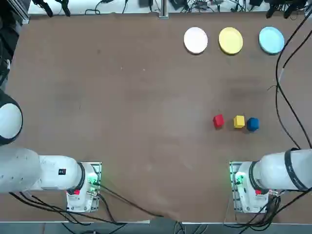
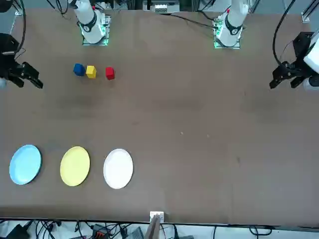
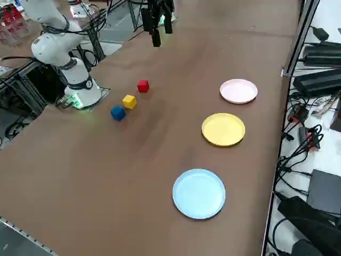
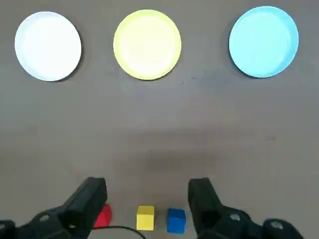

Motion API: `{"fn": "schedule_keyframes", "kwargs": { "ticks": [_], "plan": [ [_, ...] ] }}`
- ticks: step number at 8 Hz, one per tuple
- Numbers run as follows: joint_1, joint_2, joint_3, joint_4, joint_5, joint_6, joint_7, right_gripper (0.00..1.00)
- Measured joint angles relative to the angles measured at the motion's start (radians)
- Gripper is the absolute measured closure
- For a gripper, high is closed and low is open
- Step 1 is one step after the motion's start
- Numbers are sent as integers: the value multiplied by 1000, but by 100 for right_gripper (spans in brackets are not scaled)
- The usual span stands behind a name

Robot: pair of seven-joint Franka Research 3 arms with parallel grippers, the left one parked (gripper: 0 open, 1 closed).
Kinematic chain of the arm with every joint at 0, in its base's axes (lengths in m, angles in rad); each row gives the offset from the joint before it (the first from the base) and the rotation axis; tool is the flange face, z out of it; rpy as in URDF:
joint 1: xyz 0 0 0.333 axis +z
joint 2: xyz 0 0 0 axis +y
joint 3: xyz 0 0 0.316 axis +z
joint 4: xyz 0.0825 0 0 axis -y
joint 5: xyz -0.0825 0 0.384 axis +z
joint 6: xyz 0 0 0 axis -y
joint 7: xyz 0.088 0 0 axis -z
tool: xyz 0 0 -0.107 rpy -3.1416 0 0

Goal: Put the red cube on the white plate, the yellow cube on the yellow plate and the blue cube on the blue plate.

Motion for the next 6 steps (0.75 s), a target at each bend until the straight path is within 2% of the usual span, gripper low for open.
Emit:
{"fn": "schedule_keyframes", "kwargs": {
  "ticks": [6],
  "plan": [
    [-1,15,-2,1,0,1,0,0]
  ]
}}
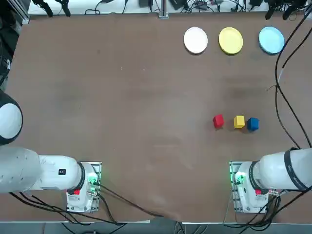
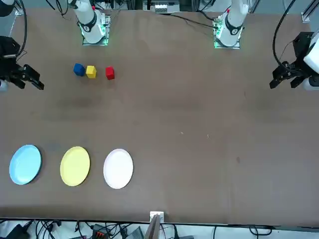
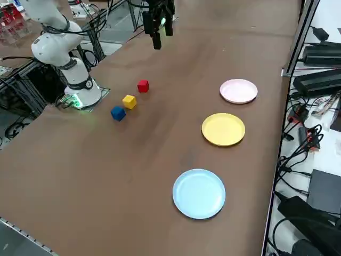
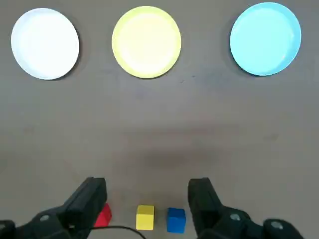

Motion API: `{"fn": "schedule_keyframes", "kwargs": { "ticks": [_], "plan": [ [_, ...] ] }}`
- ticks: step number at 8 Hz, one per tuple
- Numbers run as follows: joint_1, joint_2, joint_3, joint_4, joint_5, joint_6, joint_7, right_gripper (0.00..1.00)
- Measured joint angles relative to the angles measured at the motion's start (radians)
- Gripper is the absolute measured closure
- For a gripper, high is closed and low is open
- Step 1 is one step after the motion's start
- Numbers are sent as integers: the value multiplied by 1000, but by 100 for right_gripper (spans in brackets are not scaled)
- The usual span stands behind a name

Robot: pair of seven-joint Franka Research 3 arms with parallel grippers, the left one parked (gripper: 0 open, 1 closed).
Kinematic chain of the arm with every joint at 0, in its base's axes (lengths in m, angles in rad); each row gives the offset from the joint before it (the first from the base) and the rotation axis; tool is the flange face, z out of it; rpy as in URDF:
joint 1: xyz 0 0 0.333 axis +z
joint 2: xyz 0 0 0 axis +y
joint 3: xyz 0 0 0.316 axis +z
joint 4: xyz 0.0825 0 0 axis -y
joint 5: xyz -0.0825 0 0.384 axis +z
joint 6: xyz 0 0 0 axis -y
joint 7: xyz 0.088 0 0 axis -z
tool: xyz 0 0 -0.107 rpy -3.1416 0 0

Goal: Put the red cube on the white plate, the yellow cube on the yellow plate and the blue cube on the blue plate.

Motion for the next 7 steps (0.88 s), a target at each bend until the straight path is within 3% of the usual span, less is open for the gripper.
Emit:
{"fn": "schedule_keyframes", "kwargs": {
  "ticks": [3,5,7],
  "plan": [
    [-2,0,-12,2,0,-11,0,0],
    [-3,-1,-33,7,0,-142,1,0],
    [-7,4,-90,6,-2,-299,-3,0]
  ]
}}
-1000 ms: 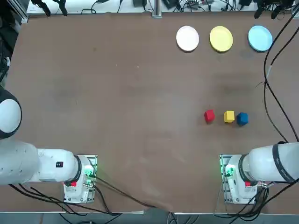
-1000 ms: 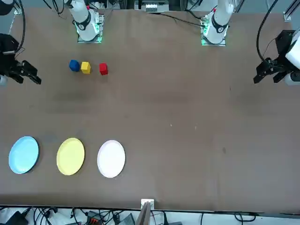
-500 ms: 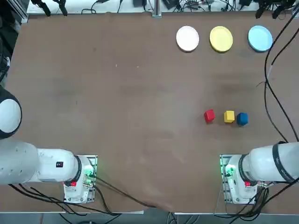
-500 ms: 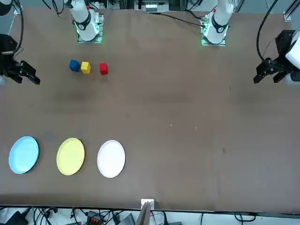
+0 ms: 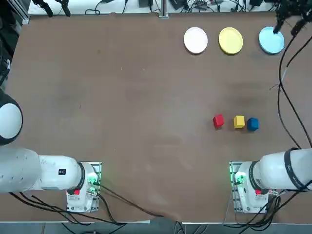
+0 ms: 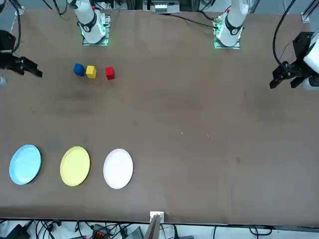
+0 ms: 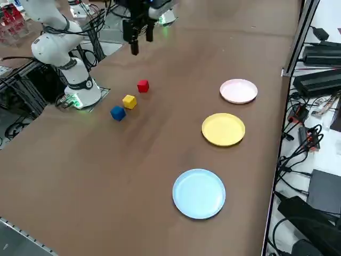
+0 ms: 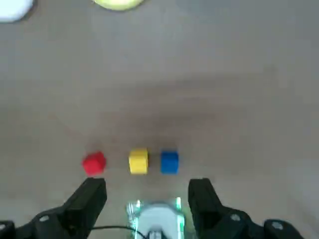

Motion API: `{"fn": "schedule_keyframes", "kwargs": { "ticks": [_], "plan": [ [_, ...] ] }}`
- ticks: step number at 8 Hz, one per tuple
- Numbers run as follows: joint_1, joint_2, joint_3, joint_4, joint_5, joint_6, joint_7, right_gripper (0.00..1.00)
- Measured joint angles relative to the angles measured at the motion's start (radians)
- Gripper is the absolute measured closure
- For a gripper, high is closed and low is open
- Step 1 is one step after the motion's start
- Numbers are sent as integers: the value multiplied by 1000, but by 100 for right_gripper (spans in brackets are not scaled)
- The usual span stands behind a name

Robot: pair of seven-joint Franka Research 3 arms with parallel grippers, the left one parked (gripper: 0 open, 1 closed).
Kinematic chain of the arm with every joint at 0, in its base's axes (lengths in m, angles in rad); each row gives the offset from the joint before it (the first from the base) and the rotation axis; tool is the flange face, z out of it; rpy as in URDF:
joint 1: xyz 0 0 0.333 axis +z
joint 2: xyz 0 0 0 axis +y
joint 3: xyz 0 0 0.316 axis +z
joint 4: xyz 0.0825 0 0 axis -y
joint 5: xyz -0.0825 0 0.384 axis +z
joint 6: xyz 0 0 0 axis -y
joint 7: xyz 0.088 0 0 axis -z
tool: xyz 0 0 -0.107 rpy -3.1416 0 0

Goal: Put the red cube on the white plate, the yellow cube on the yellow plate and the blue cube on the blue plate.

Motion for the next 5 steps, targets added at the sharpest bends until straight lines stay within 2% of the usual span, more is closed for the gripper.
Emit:
{"fn": "schedule_keyframes", "kwargs": {
  "ticks": [1,2,3,5],
  "plan": [
    [-7,8,-21,-8,-8,-70,-2,1],
    [-22,19,-35,-33,-14,-90,-6,1],
    [-43,28,-42,-79,-15,-70,-17,0],
    [-60,11,-45,-251,-15,67,-29,0]
  ]
}}
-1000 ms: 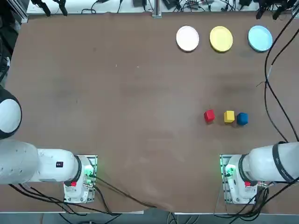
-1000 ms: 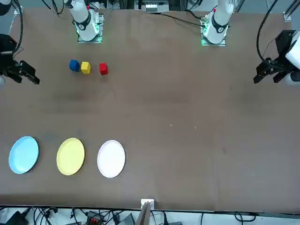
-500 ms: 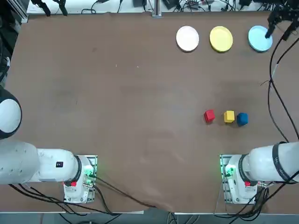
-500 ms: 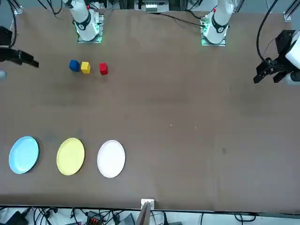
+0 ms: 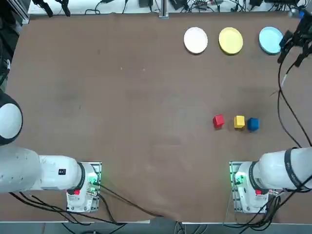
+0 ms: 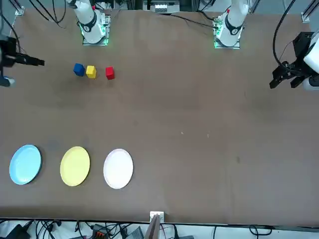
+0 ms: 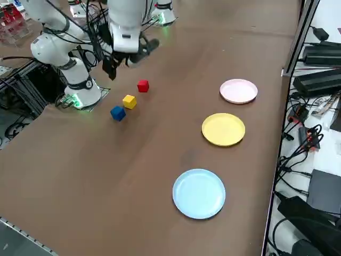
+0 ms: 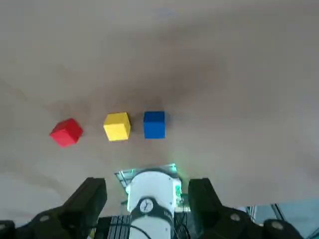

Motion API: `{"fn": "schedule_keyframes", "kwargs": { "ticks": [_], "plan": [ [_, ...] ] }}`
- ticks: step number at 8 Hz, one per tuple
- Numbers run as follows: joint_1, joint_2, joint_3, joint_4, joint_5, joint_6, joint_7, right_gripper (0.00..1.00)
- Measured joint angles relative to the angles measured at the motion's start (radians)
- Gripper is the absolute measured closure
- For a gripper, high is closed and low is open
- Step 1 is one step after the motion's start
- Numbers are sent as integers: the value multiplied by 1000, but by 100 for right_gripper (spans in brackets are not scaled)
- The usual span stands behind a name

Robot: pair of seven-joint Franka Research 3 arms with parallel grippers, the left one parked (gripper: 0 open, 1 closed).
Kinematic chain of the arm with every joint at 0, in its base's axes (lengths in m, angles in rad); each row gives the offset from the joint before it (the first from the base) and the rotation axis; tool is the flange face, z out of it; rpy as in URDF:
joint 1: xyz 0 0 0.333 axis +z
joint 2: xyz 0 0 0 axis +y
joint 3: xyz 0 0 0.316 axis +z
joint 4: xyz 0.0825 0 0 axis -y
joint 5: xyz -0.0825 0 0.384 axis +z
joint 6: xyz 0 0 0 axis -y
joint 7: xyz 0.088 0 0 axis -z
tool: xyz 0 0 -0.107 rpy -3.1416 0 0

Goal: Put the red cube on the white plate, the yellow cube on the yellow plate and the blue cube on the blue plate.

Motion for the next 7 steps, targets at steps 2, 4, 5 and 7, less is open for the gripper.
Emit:
{"fn": "schedule_keyframes", "kwargs": {
  "ticks": [2,4,5,7],
  "plan": [
    [1,-81,1,-234,0,162,0,0],
    [1,-138,2,-400,0,286,0,0],
    [1,-146,2,-463,0,349,0,0],
    [1,-145,3,-591,0,488,2,0]
  ]
}}
